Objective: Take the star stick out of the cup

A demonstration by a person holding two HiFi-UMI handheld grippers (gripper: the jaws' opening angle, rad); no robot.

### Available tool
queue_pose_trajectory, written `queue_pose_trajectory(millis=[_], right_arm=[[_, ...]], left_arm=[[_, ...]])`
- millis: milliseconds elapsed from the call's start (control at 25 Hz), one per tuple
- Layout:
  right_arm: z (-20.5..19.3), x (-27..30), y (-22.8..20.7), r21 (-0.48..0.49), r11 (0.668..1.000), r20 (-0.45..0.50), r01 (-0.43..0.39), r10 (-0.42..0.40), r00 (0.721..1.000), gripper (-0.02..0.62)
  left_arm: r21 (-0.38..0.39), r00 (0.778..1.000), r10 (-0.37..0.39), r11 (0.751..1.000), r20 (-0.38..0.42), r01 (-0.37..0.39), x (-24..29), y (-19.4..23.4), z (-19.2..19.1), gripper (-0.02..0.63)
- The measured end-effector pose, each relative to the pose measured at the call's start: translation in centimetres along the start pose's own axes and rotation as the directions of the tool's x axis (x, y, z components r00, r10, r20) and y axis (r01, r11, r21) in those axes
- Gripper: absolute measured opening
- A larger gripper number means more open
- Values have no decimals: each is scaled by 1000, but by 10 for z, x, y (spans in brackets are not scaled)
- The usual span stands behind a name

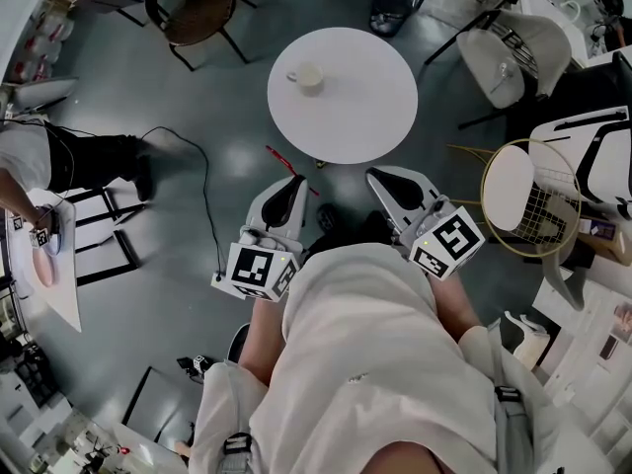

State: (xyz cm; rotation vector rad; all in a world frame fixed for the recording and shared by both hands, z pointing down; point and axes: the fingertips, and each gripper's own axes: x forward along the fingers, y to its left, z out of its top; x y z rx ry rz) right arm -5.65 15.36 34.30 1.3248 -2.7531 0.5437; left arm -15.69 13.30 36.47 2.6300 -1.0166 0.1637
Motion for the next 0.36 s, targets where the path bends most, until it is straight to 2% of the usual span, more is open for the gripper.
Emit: queue_pose_trajectory(millis=[360], right_arm=[[-8,0,10,-14,1000,-15,-19,19,1000,6]], left_arm=[[-1,1000,-1,1000,3,1,-3,-1,-5,21]])
